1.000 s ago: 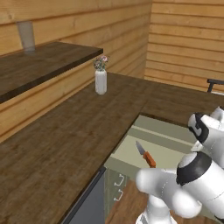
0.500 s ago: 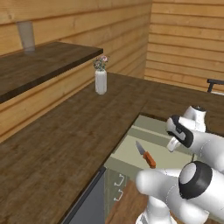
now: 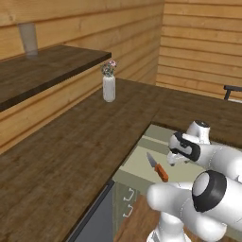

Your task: Pick up the knife from the drawer and place it on the cutting board. Then place the meat from the plate to the cutting board.

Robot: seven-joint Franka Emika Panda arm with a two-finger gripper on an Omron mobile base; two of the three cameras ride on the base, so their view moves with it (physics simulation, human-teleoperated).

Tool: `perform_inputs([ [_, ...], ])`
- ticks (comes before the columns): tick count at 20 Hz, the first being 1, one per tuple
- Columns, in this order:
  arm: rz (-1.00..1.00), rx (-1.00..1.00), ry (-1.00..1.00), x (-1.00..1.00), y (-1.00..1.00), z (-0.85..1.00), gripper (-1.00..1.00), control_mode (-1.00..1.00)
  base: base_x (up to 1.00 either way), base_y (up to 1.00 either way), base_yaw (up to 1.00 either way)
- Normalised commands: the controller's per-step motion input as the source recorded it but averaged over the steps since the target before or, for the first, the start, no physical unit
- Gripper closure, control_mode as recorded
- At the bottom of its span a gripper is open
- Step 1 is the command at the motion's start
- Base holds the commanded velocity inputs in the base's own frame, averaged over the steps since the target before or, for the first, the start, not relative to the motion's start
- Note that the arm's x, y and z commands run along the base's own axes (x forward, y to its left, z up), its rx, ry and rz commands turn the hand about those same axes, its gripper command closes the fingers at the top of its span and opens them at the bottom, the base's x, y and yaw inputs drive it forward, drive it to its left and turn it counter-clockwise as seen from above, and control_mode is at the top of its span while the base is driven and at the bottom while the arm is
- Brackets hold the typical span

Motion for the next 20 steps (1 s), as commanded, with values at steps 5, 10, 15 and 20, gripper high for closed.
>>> perform_inputs([
  [5,-0.02,0.03,0.04,0.28,0.00,-0.28,-1.00,-1.00,0.00,0.00,0.00],
  [10,0.00,0.00,0.03,0.38,0.00,-0.35,-1.00,-1.00,0.00,0.00,0.00],
  [15,0.00,0.02,0.00,0.31,0.00,-0.34,-1.00,-1.00,0.00,0.00,0.00],
  [20,0.00,0.05,0.00,0.27,0.00,-0.36,-1.00,-1.00,0.00,0.00,0.00],
])
